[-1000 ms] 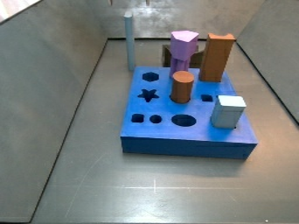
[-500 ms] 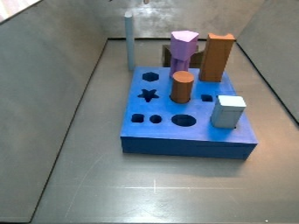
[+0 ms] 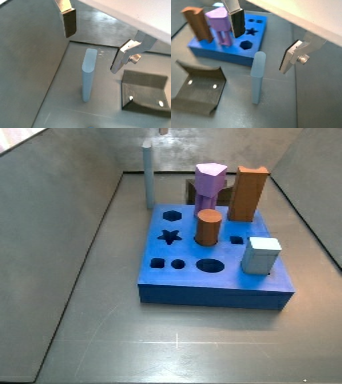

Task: Pick up the square-circle object. Move up. Rotate the square-circle object. Move to above the board. Insert the square-circle object.
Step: Rotate the square-circle object.

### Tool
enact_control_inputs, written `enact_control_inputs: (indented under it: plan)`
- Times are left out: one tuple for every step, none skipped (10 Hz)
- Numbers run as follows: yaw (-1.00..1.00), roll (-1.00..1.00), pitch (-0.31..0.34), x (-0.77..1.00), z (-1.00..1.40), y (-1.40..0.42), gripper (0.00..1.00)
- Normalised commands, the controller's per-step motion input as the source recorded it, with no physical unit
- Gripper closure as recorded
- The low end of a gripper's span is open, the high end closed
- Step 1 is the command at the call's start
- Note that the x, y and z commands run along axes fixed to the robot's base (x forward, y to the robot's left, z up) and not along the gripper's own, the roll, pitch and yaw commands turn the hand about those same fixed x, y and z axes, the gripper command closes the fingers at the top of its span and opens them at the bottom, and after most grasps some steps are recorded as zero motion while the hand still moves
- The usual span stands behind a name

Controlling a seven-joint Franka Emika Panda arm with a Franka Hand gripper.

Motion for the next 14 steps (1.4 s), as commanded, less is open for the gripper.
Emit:
enact_control_inputs:
  plan:
    - [-1.00, -0.01, 0.013, 0.03, -0.02, 0.01, 0.00]
    - [-1.00, -0.01, 0.014, 0.03, -0.02, 0.01, 0.00]
    - [-1.00, -0.01, 0.014, 0.03, -0.02, 0.01, 0.00]
    - [-1.00, -0.01, 0.017, 0.03, -0.02, 0.01, 0.00]
    - [-1.00, -0.01, 0.018, 0.03, -0.02, 0.01, 0.00]
    - [-1.00, -0.02, 0.020, 0.03, -0.02, 0.01, 0.00]
    - [-1.00, -0.02, 0.023, 0.03, -0.02, 0.01, 0.00]
    - [-1.00, -0.02, 0.027, 0.03, -0.02, 0.01, 0.00]
    - [-1.00, -0.02, 0.030, 0.03, -0.02, 0.01, 0.00]
    - [-1.00, -0.03, 0.038, 0.03, -0.02, 0.01, 0.00]
    - [-0.99, -0.04, 0.046, 0.03, -0.02, 0.01, 0.00]
    - [-0.74, -0.04, 0.046, 0.03, -0.02, 0.01, 0.00]
    - [-0.44, -0.04, 0.045, 0.03, -0.02, 0.01, 0.00]
    - [-0.29, -0.04, 0.045, 0.03, -0.02, 0.01, 0.00]
